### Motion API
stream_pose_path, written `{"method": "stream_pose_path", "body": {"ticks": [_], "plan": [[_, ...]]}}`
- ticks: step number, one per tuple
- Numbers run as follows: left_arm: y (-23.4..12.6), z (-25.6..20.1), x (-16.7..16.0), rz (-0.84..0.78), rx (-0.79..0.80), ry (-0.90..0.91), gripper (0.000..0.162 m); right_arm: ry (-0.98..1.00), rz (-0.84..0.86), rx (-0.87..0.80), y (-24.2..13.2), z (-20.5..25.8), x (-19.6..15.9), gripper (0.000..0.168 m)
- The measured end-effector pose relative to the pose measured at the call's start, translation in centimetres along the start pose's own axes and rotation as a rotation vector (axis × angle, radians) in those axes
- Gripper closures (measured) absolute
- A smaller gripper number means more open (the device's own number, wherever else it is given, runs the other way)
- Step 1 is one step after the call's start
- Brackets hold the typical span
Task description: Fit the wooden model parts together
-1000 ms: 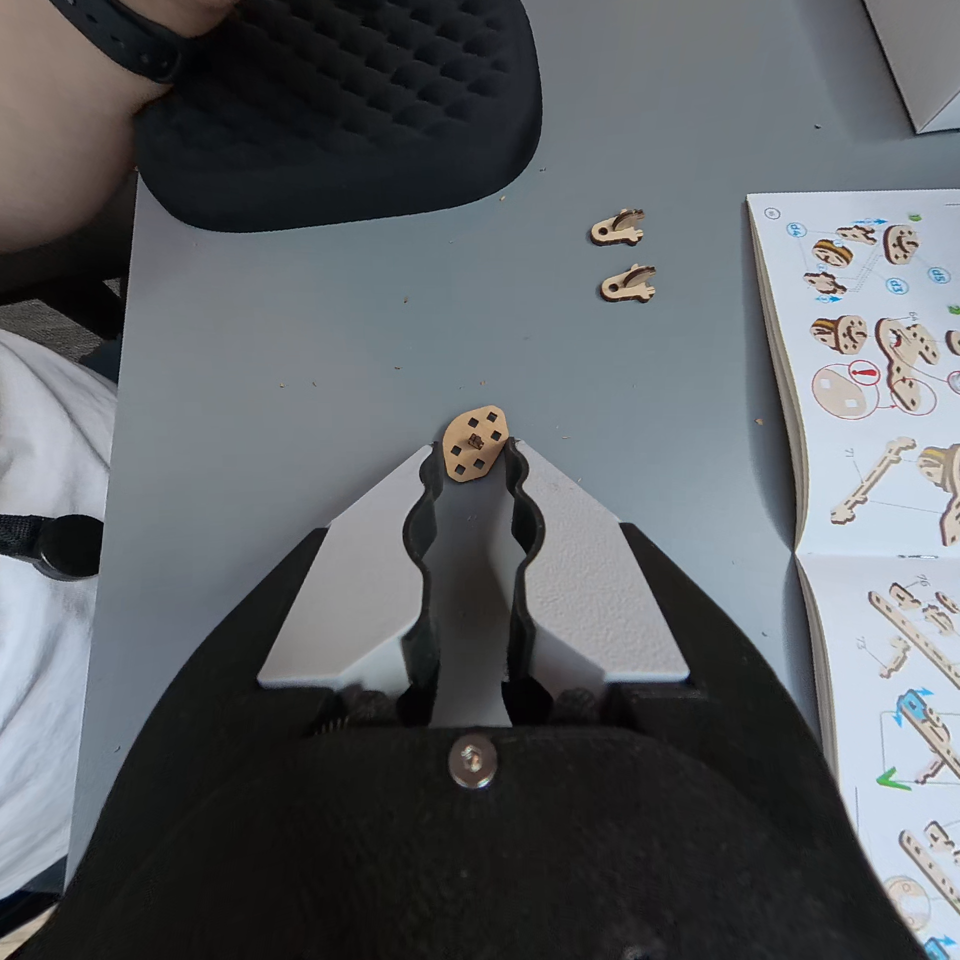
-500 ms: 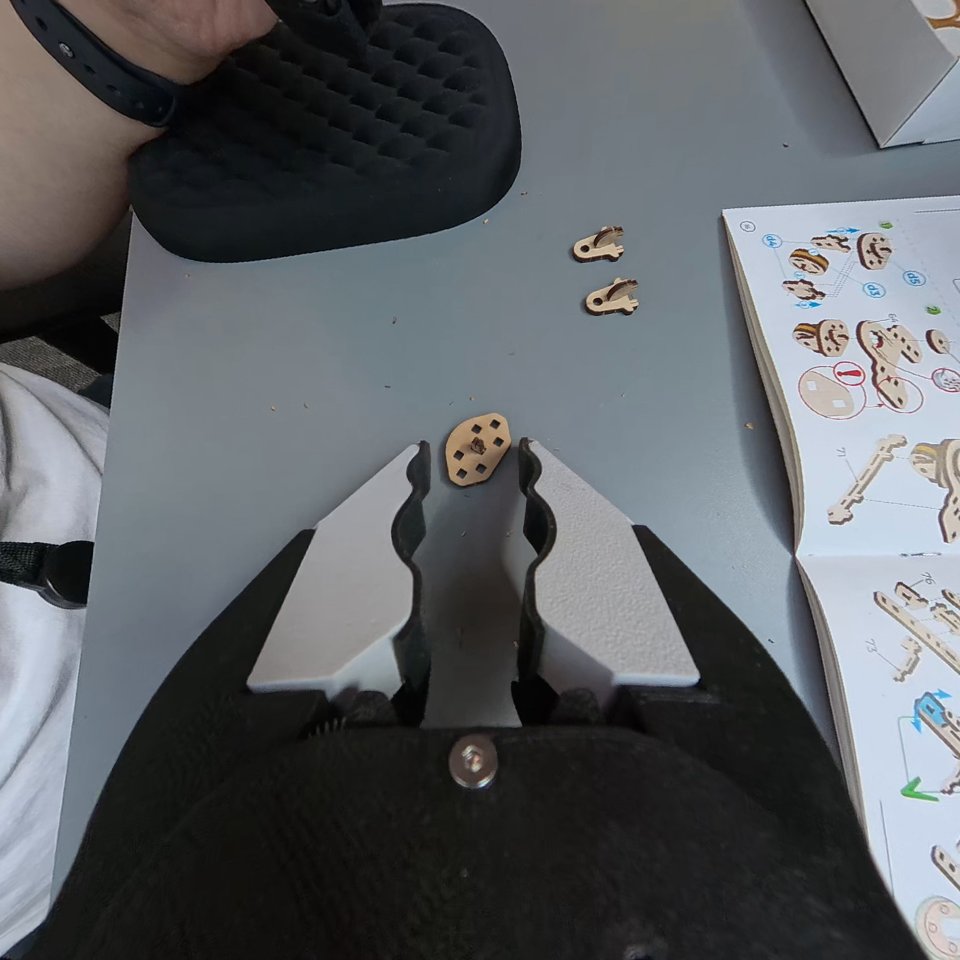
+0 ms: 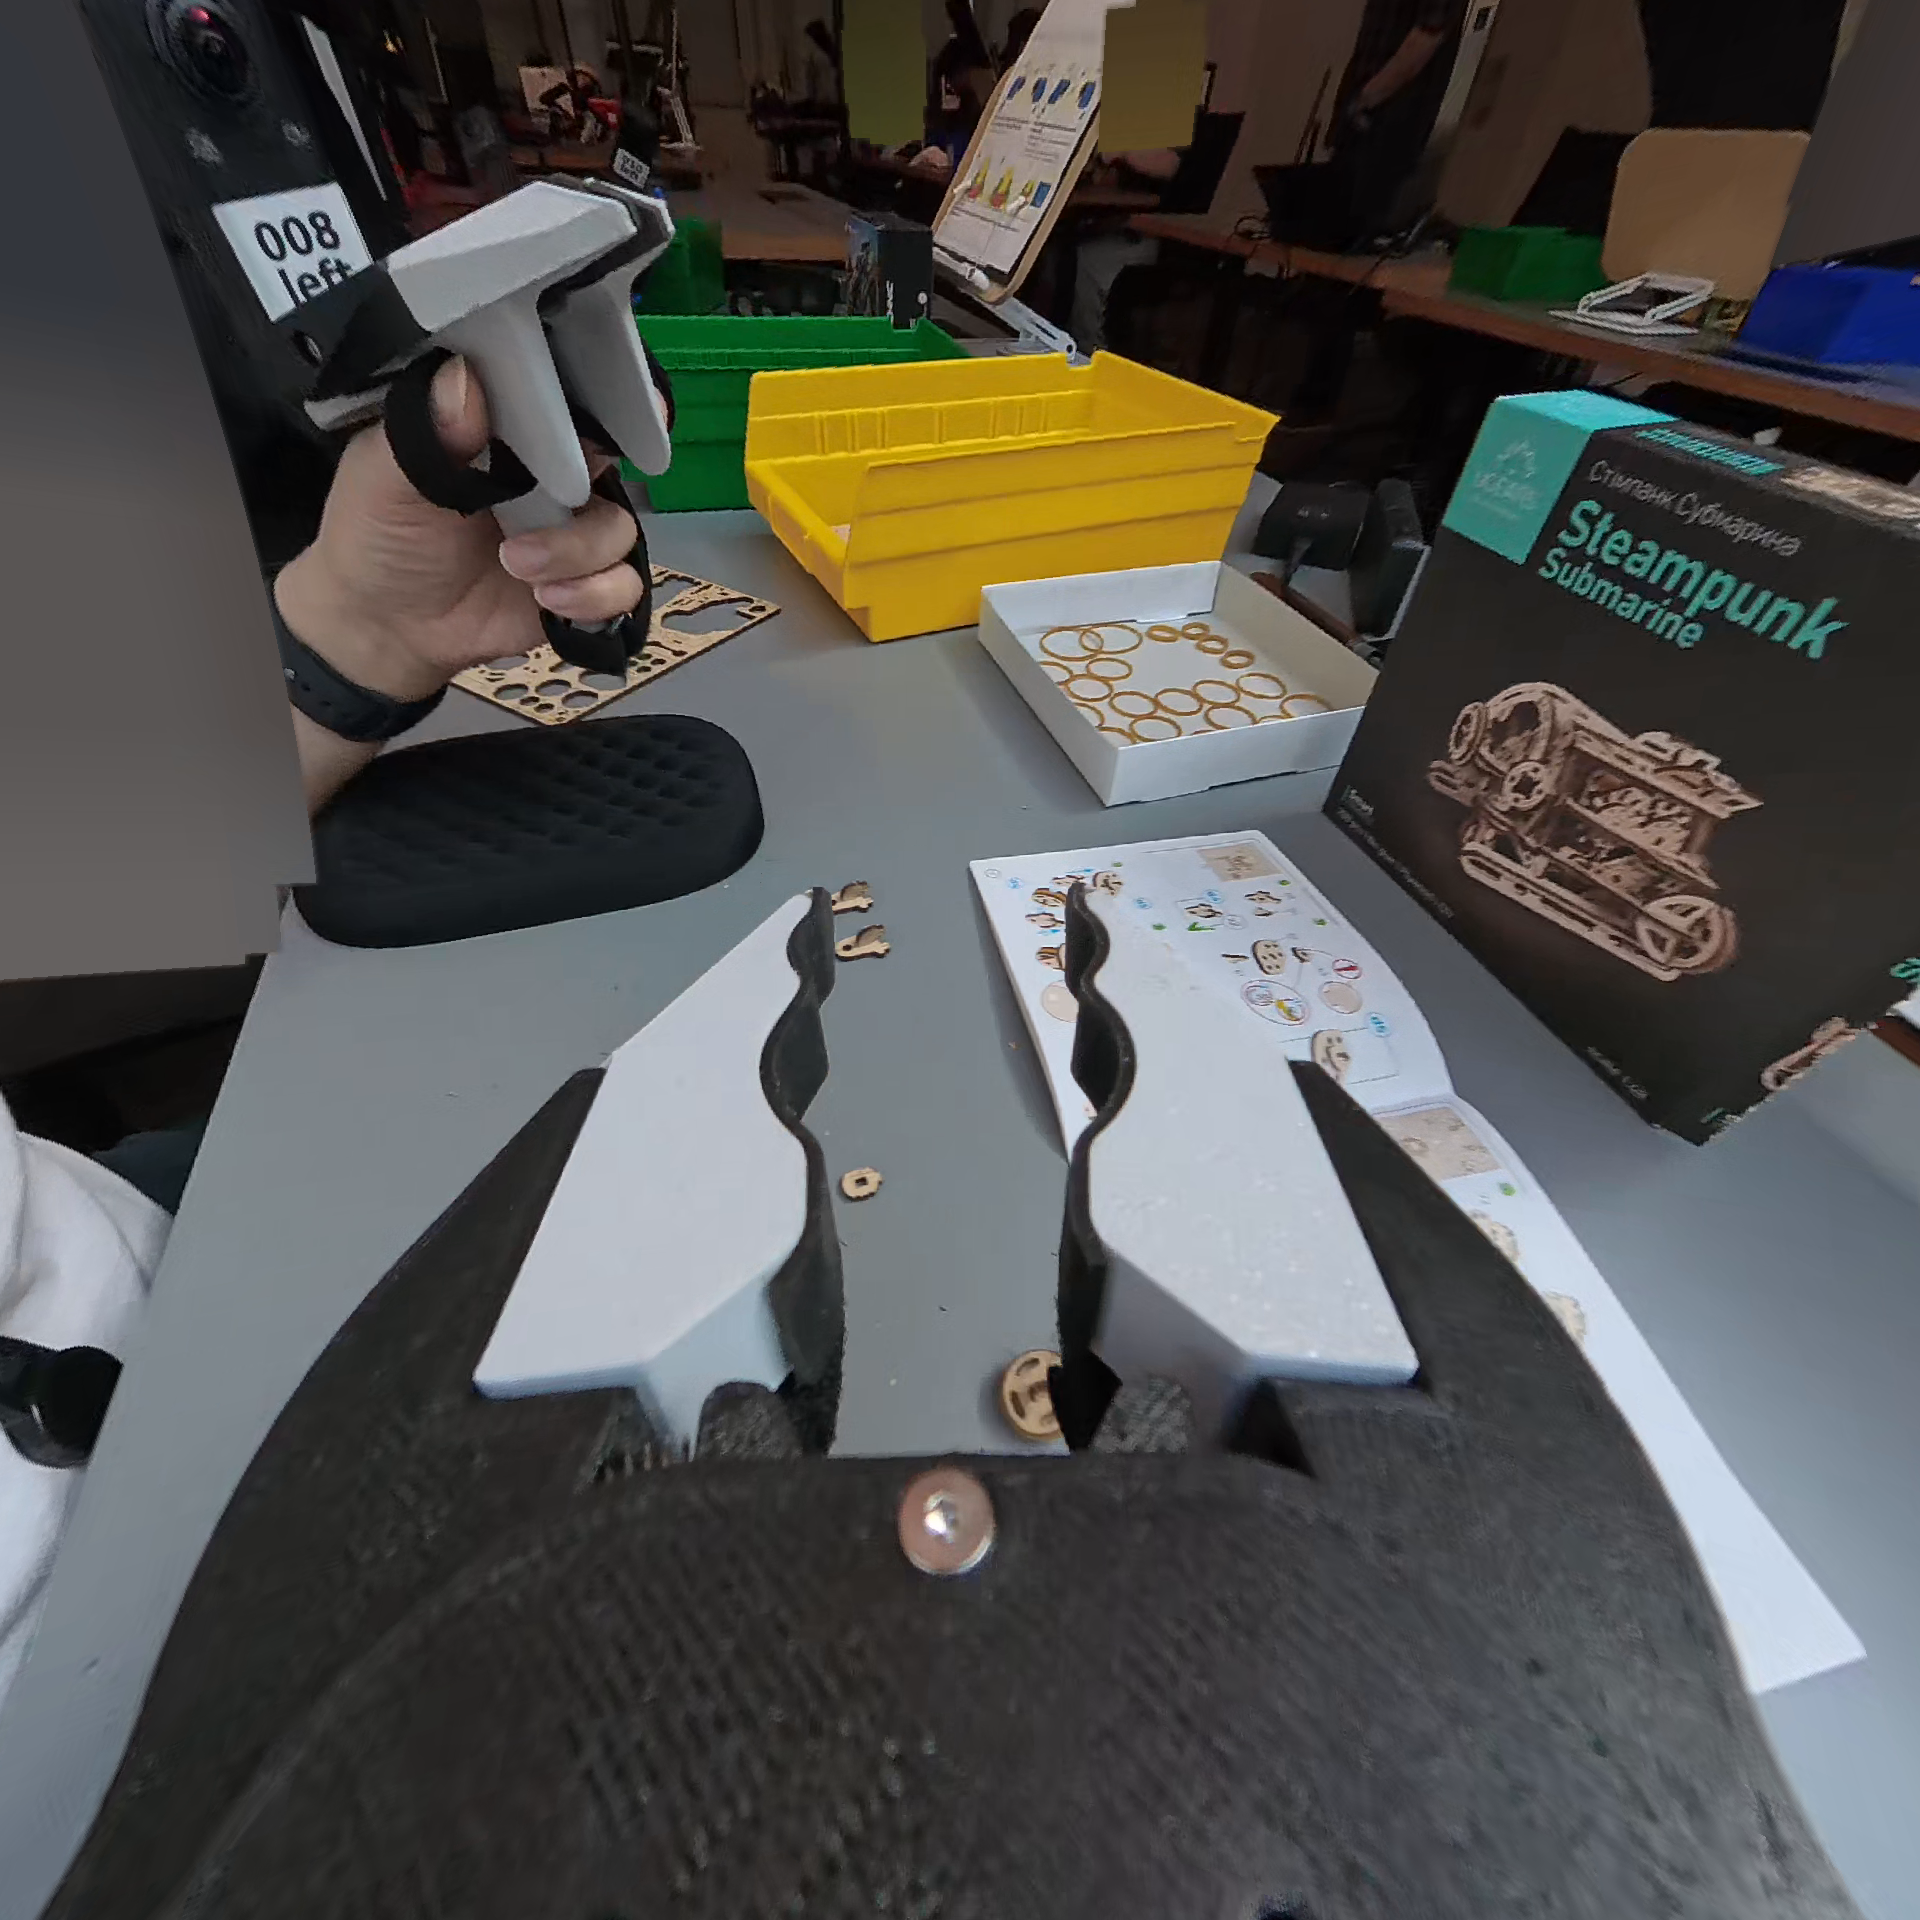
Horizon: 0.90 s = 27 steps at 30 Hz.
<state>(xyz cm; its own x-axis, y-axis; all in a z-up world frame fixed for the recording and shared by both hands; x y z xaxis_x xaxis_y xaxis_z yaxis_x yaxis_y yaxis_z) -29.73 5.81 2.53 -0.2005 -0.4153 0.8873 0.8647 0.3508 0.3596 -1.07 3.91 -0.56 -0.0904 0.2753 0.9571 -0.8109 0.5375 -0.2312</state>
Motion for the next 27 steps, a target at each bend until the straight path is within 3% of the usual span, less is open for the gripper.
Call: {"method": "stream_pose_path", "body": {"ticks": [7,11,17,21,27], "plan": [[4.9,3.5,2.3,0.079,-0.005,0.125,0.159,-0.082,0.088,0.109,1.4,-2.8,-0.5,0.130],[7.2,4.5,1.0,0.088,-0.016,0.146,0.156,-0.114,0.097,0.145,2.7,-2.6,-2.0,0.135],[5.5,4.5,-3.2,0.028,-0.008,0.040,0.160,-0.269,0.117,0.068,1.6,-1.8,-3.5,0.143],[5.6,4.3,-4.5,-0.041,-0.002,-0.066,0.162,-0.165,0.032,0.120,0.8,-2.1,-2.6,0.143],[5.7,3.9,-5.6,0.050,0.052,0.087,0.162,-0.159,0.010,0.092,0.6,-3.1,-3.2,0.143]]}}
Point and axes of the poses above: each gripper's, where its closed fingertips meet, y out along the fingers, x out of its top, z = x × y across the jaws, the point moved 9 cm from there along -y, back along the fingers, and after that the axes turned 13 degrees about y, right-handed, at the moved point
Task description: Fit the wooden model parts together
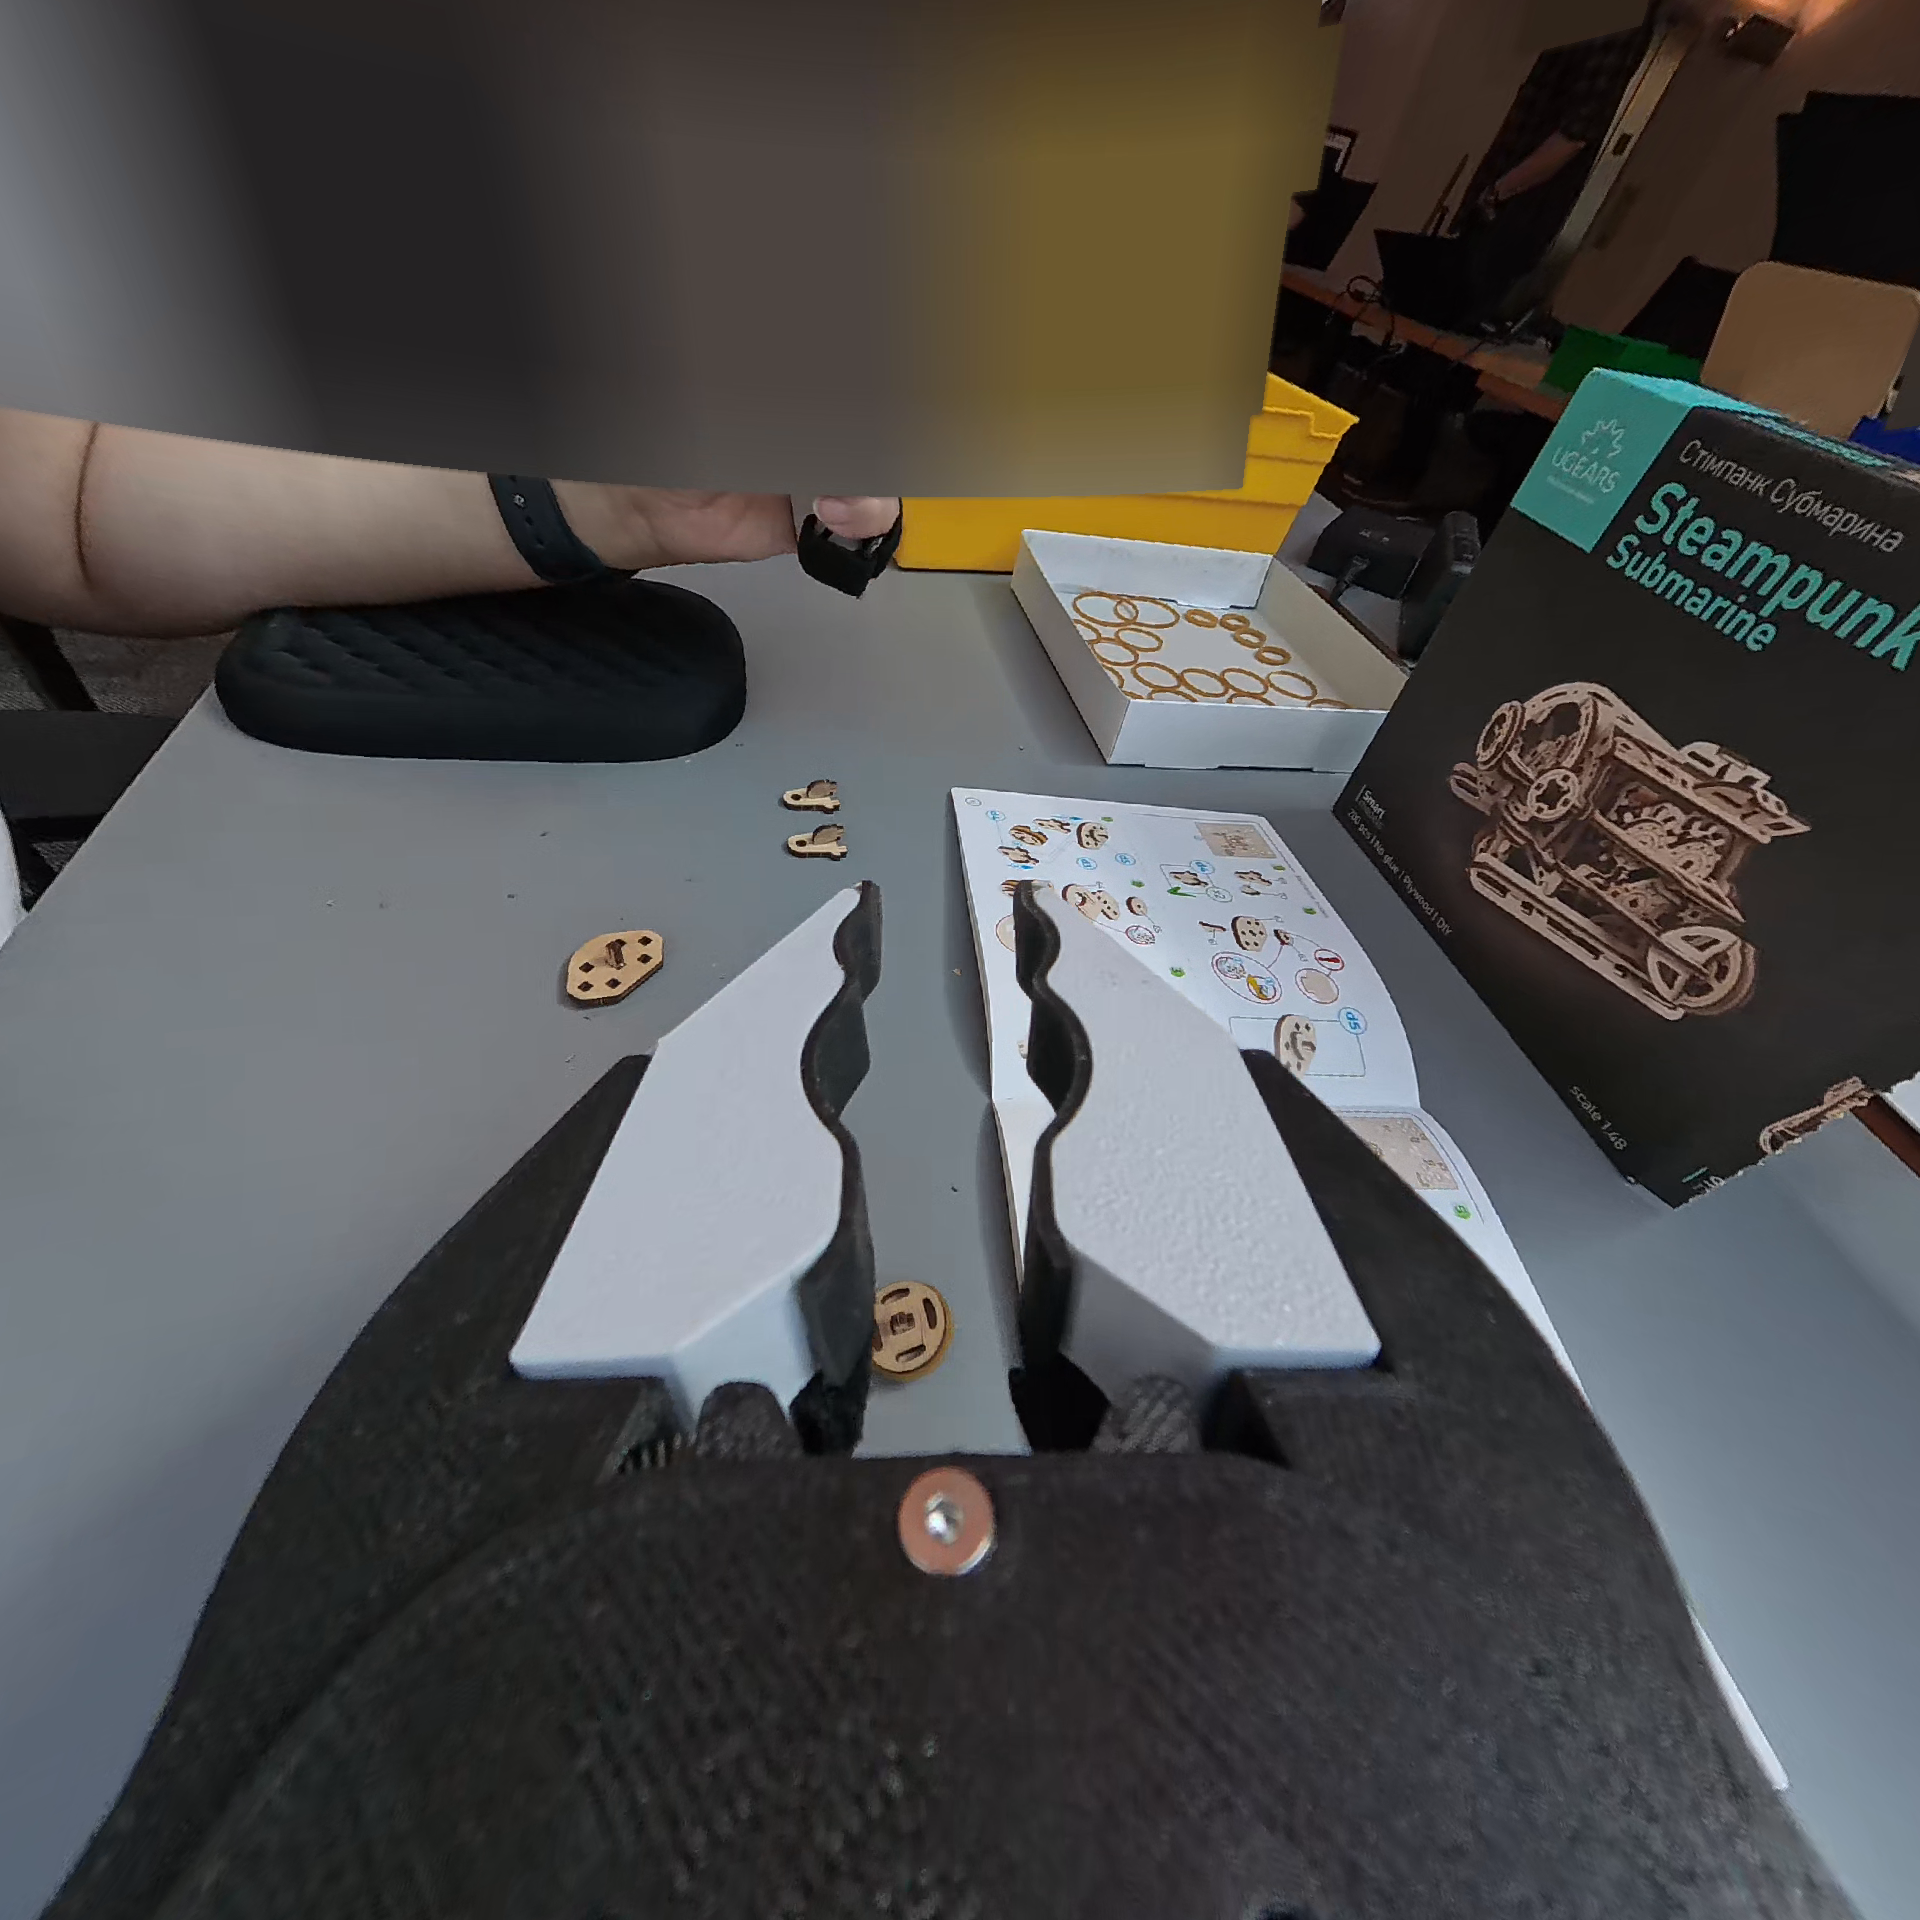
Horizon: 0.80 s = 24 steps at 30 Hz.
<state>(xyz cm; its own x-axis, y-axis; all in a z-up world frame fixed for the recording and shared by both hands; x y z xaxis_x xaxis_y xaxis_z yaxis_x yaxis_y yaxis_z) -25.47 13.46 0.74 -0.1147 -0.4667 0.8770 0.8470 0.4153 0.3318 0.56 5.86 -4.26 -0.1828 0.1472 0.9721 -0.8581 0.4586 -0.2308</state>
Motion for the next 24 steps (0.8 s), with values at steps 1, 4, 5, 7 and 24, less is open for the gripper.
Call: {"method": "stream_pose_path", "body": {"ticks": [1,4,5,7,24], "plan": [[-0.1,0.0,0.1,-0.006,0.010,0.003,0.162,-0.003,-0.006,0.002,0.0,0.0,-0.1,0.143],[-0.1,0.1,0.0,-0.012,0.014,-0.024,0.162,0.021,-0.038,0.016,0.0,-0.2,-0.3,0.143],[-0.1,0.2,-0.1,-0.011,0.013,-0.028,0.162,0.032,-0.040,0.014,0.0,-0.4,-0.3,0.143],[-0.1,0.2,-0.1,-0.010,0.011,-0.031,0.162,0.038,-0.056,-0.003,-0.2,-0.7,-0.3,0.143],[0.2,-0.1,-0.3,0.023,-0.022,-0.028,0.162,0.053,-0.073,-0.013,-0.4,-1.2,-0.4,0.143]]}}
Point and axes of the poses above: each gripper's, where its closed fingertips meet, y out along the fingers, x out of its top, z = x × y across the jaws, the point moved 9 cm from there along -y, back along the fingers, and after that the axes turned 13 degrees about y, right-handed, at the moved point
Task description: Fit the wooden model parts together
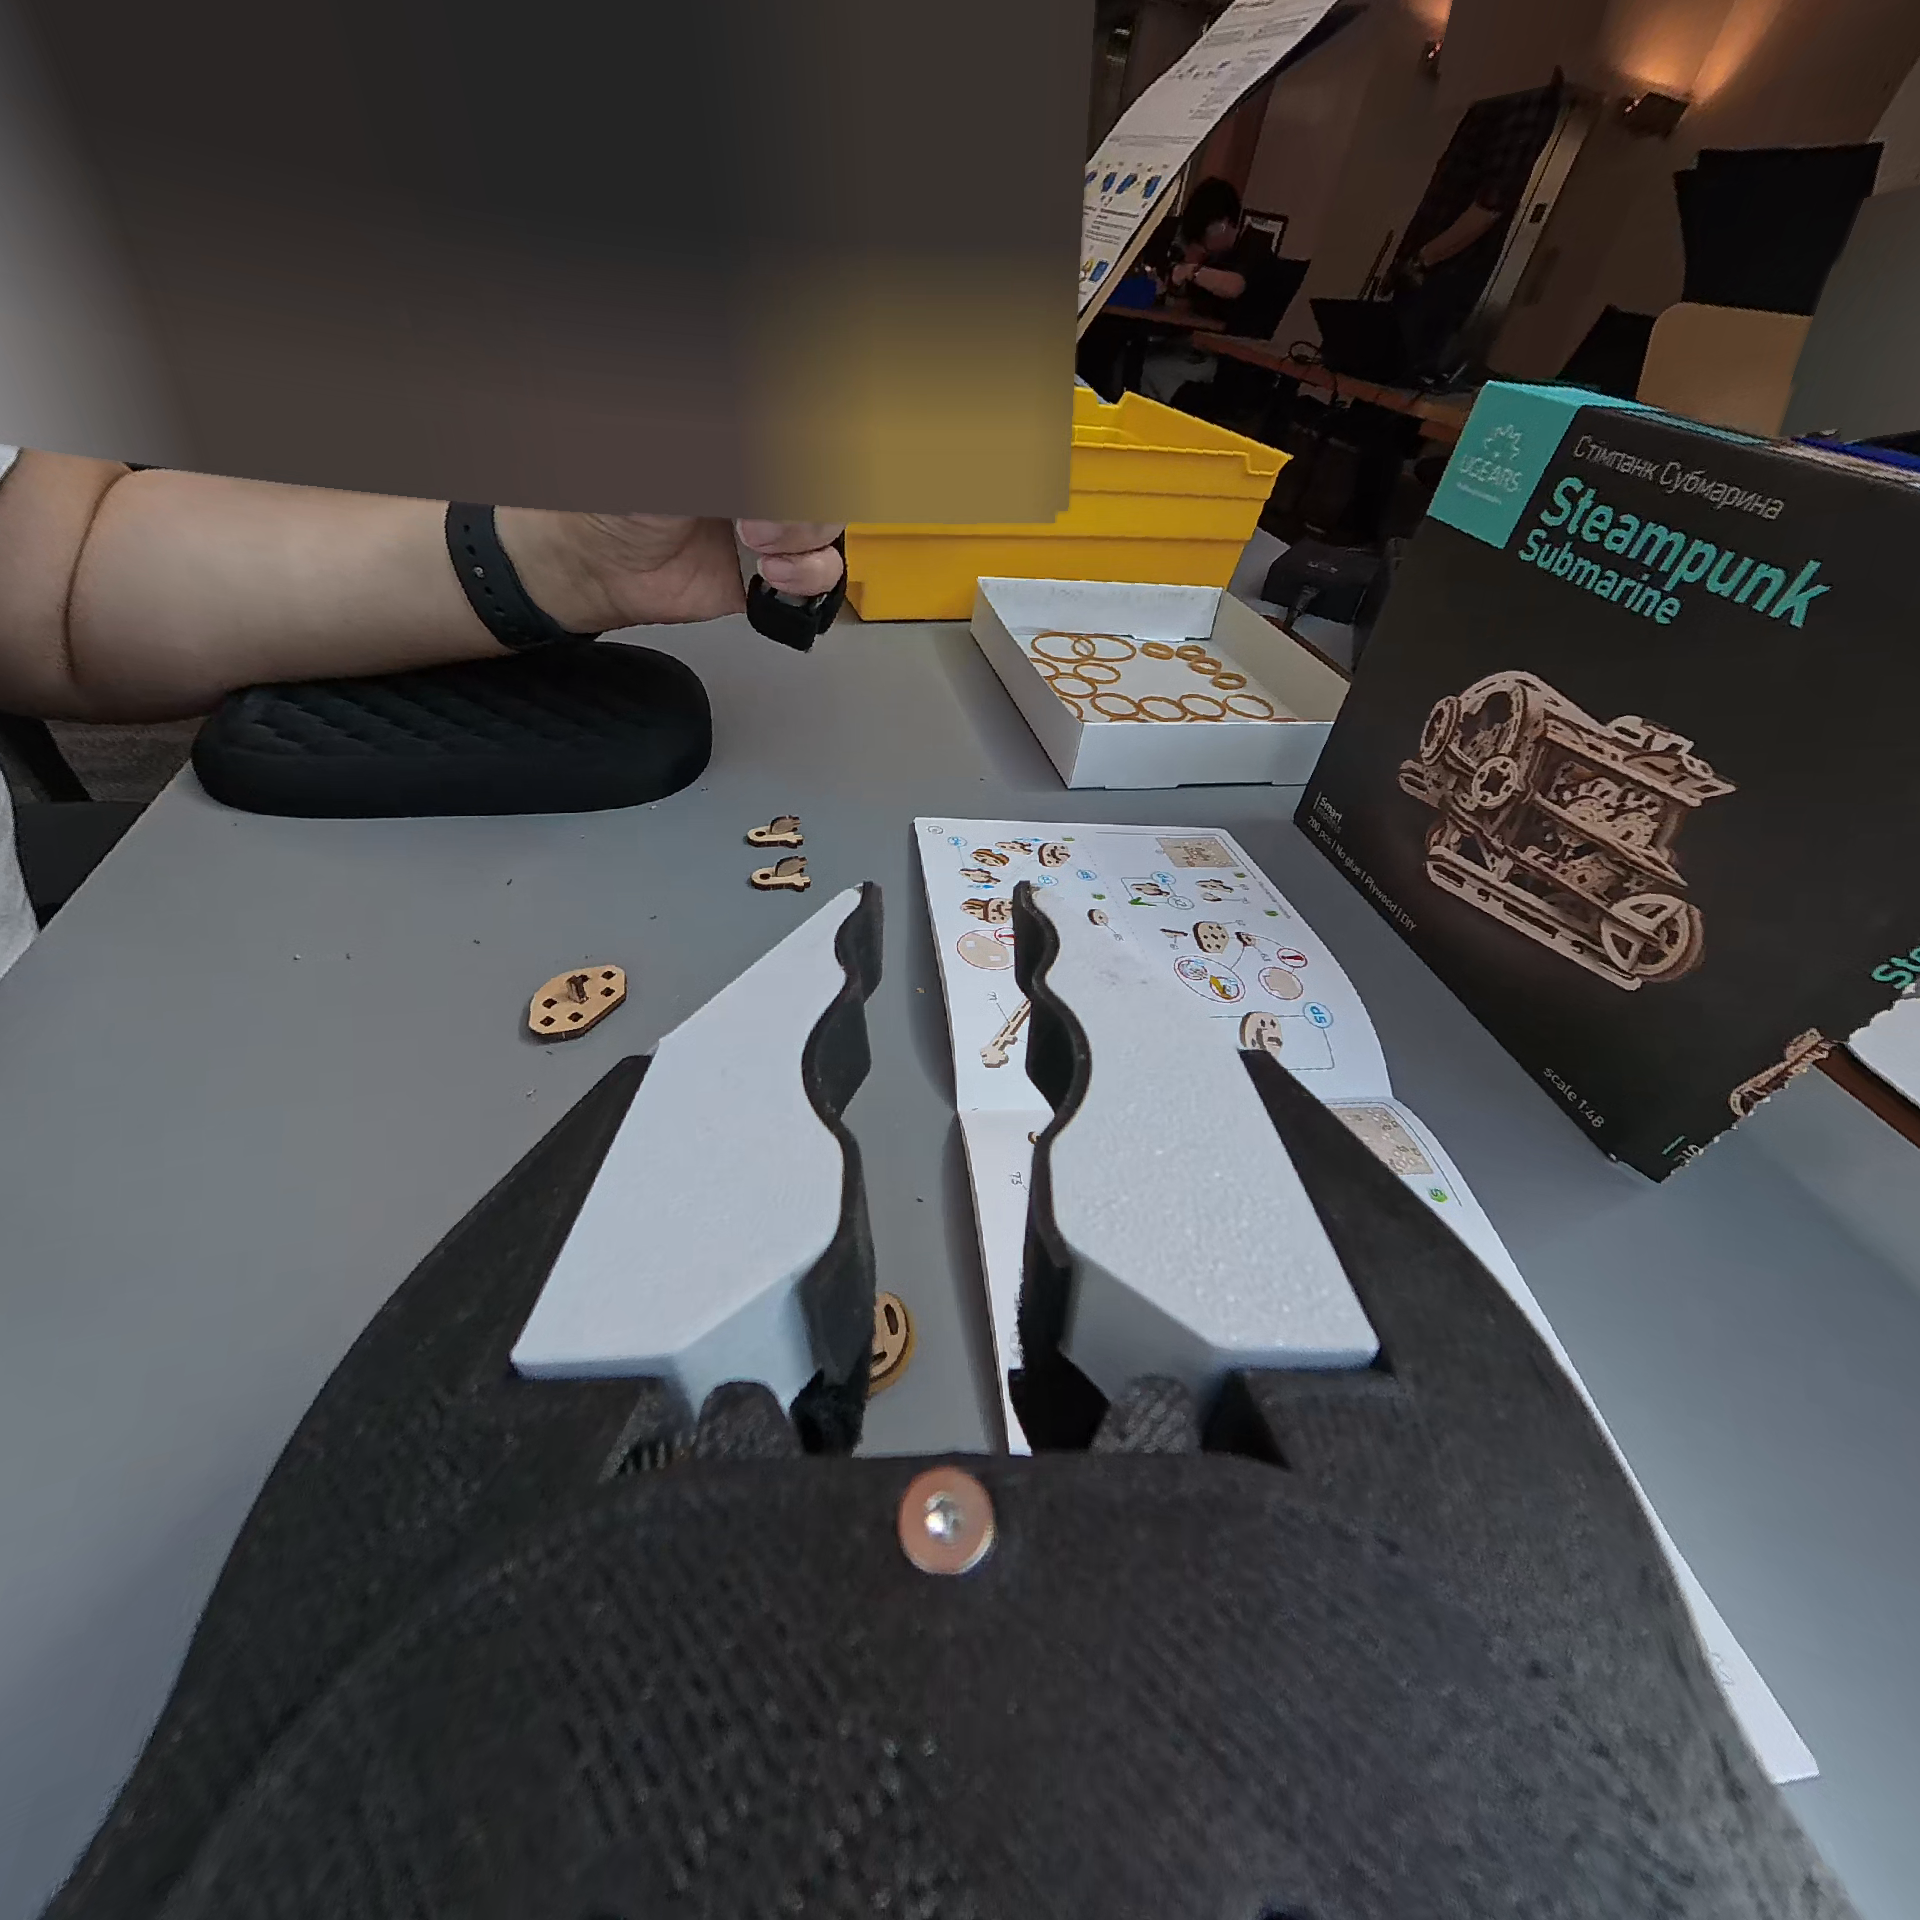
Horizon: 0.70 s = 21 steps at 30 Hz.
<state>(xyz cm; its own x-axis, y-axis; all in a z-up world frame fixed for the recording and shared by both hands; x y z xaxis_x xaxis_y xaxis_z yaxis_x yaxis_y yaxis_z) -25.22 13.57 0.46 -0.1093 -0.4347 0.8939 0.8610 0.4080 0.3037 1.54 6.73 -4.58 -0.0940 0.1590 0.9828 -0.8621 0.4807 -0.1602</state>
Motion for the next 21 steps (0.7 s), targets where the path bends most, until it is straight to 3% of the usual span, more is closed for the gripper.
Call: {"method": "stream_pose_path", "body": {"ticks": [6,15,21], "plan": [[0.0,0.1,-0.2,0.026,0.001,0.028,0.162,-0.008,0.037,-0.019,0.2,0.0,-0.1,0.145],[0.1,0.2,-0.2,0.039,0.010,0.032,0.162,0.151,-0.041,-0.014,-0.8,-0.3,1.3,0.146],[0.4,-0.6,-0.2,0.055,-0.015,0.067,0.162,0.148,-0.054,-0.063,-1.4,-0.7,1.7,0.146]]}}
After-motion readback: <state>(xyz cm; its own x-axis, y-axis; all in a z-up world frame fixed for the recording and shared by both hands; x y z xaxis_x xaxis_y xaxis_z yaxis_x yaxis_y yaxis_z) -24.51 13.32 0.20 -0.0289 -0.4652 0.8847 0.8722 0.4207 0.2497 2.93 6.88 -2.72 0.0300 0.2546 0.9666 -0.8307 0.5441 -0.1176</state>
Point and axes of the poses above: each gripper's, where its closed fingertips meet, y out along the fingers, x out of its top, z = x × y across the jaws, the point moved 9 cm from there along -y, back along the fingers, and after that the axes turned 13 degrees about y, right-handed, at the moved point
